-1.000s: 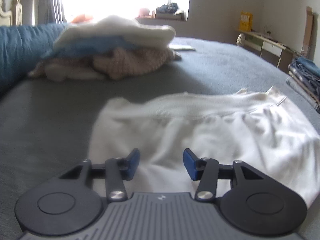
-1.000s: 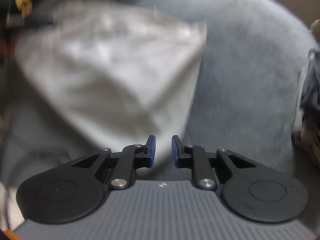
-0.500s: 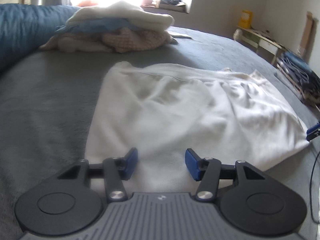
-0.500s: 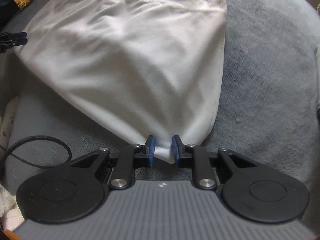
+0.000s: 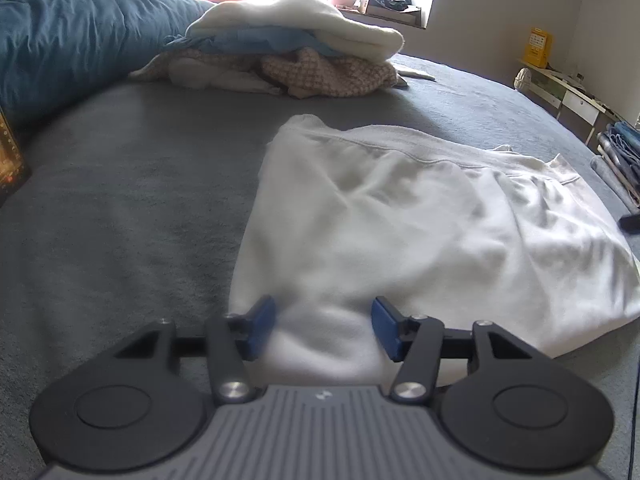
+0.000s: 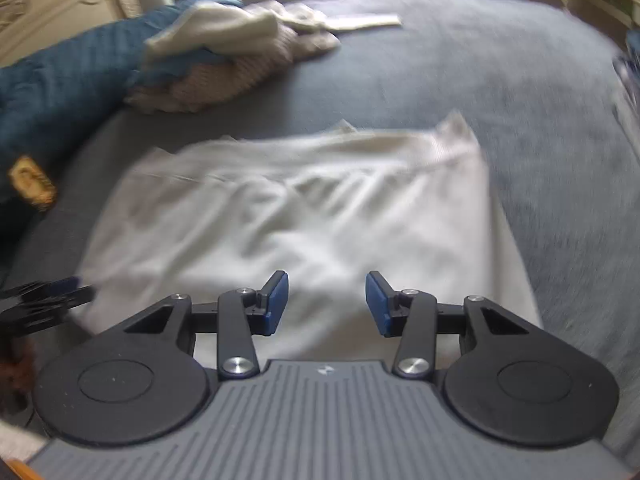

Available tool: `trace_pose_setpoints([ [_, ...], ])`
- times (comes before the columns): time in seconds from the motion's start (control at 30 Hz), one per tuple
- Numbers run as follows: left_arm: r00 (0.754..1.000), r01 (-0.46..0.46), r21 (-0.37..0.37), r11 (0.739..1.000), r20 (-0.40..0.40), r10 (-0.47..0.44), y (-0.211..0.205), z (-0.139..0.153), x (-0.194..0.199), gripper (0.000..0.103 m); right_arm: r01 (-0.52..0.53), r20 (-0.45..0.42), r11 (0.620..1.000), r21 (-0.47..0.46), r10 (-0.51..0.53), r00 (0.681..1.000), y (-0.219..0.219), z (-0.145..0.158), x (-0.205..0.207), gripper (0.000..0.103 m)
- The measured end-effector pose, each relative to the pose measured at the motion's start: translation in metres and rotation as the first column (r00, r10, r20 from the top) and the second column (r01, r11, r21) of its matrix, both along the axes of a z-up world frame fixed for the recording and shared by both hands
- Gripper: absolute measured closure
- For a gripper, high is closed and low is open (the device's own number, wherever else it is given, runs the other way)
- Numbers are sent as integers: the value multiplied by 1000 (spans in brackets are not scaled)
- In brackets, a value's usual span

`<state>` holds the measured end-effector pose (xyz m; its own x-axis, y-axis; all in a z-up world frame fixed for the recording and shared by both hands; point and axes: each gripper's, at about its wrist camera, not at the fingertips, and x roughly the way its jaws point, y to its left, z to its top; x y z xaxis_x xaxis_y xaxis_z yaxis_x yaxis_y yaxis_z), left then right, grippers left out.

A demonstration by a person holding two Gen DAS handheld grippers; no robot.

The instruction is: Fold clothes

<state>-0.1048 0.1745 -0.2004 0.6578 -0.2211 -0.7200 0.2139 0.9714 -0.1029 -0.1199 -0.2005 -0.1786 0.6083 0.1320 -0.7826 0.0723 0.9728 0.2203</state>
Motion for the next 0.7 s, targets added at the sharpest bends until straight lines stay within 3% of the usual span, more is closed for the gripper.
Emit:
trace_pose_setpoints([
  [0.17, 1000, 1, 9, 1000, -6, -1, 0, -1, 1, 44, 59, -85, 998, -16, -60, 995, 5, -44, 6, 58],
  [0.47, 1000, -2, 24, 1000, -18, 3, -2, 0, 3, 42, 13, -67, 1000, -17, -14, 998, 15, -44, 1, 37],
  [0.7, 1000, -5, 73, 997, 14, 4, 0, 24, -10, 43, 40, -20, 999, 27, -40, 999, 9, -33, -6, 36],
])
